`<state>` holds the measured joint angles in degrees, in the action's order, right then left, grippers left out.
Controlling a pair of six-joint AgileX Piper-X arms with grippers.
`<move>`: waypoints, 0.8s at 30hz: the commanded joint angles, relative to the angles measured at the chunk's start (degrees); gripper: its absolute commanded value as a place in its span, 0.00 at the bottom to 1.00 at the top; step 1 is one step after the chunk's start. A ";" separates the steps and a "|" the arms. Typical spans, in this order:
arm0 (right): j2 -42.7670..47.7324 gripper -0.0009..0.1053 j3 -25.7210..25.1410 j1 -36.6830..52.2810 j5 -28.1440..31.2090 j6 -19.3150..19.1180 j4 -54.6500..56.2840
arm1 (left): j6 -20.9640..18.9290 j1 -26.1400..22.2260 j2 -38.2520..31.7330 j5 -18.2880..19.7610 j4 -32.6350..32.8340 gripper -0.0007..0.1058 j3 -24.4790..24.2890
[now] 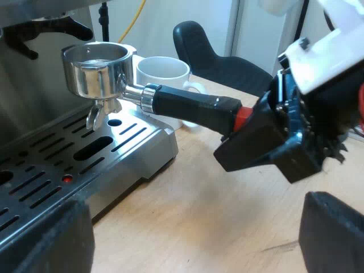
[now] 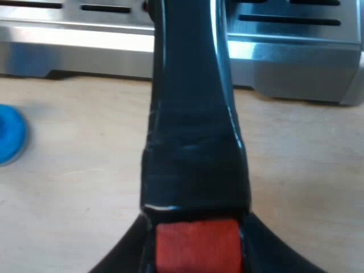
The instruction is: Grind coffee beans and then tamp
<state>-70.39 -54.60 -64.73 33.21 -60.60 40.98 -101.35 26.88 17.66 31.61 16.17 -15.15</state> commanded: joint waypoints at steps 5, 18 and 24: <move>1.31 0.01 -0.50 -2.56 4.06 2.81 2.51 | 0.20 0.28 -0.34 -0.06 -0.88 0.80 -0.25; 3.91 0.01 -0.41 -9.65 5.84 2.80 4.72 | 0.03 0.28 -0.34 -0.06 -0.88 0.80 -0.25; 5.22 0.01 -0.41 -12.90 9.80 2.94 6.17 | 0.03 0.28 -0.34 0.36 -0.88 0.80 -0.51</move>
<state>-66.17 -54.36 -76.74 38.61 -57.61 46.59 -101.35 26.88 17.66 31.61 16.17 -15.15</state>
